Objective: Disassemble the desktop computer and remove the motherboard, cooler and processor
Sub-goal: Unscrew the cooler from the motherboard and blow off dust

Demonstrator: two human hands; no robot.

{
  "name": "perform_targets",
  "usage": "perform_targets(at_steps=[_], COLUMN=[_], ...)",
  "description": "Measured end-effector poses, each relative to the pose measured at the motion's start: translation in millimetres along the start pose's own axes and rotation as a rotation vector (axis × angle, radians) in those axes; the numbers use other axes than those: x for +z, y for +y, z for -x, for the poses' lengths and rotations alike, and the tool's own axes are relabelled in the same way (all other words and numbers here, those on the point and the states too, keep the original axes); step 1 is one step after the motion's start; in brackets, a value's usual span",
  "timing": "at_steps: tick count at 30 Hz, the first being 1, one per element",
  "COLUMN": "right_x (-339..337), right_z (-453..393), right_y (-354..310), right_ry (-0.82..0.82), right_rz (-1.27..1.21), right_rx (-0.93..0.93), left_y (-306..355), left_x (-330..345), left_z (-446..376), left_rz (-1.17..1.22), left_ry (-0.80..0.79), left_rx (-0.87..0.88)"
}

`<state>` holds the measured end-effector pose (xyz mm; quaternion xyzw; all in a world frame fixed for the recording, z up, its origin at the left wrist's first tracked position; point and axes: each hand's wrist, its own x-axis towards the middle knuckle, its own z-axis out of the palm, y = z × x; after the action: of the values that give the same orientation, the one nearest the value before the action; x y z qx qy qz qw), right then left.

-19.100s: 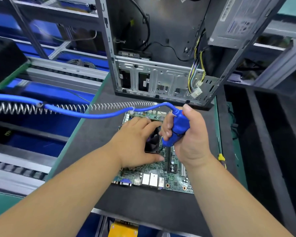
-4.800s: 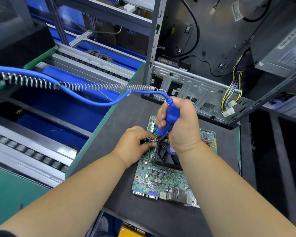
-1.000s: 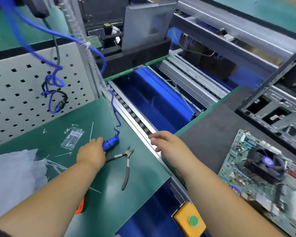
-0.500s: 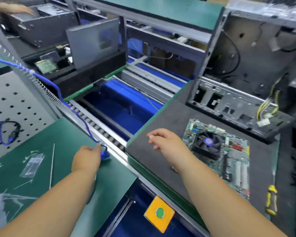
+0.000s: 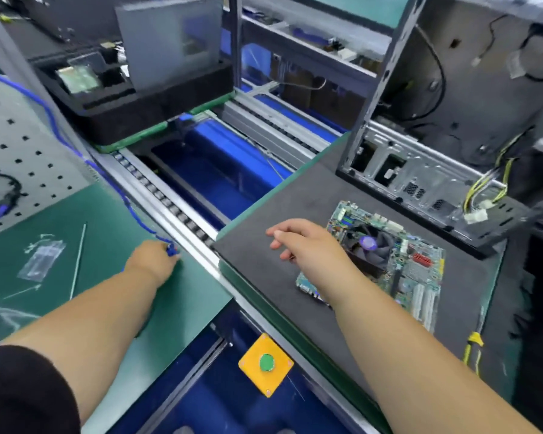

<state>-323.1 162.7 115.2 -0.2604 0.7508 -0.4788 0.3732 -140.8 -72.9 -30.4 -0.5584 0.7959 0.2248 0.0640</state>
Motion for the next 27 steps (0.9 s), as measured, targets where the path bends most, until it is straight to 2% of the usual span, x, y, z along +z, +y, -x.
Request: perform_targets(at_steps=[12,18,20,27], right_x=[91.4,108.0,103.0,46.7], right_z=[-15.3,-16.6,-16.0,-3.5], right_y=[-21.8,-27.4,-30.6,-33.2], right_ry=[-0.171,-0.189,-0.170,0.018], right_rz=[-0.017,-0.015,-0.038,-0.086], right_rx=[-0.025,-0.030,-0.032,-0.028], left_y=[-94.5,-87.8,-71.9,34.0], left_x=[-24.5,-39.9,-42.8,-53.8], left_z=[16.3,47.9,61.5,91.9], left_rz=[0.139,0.347,0.378,0.576], left_ry=[0.100,0.419,0.412,0.250], left_rx=[-0.125,-0.203,-0.124,0.403])
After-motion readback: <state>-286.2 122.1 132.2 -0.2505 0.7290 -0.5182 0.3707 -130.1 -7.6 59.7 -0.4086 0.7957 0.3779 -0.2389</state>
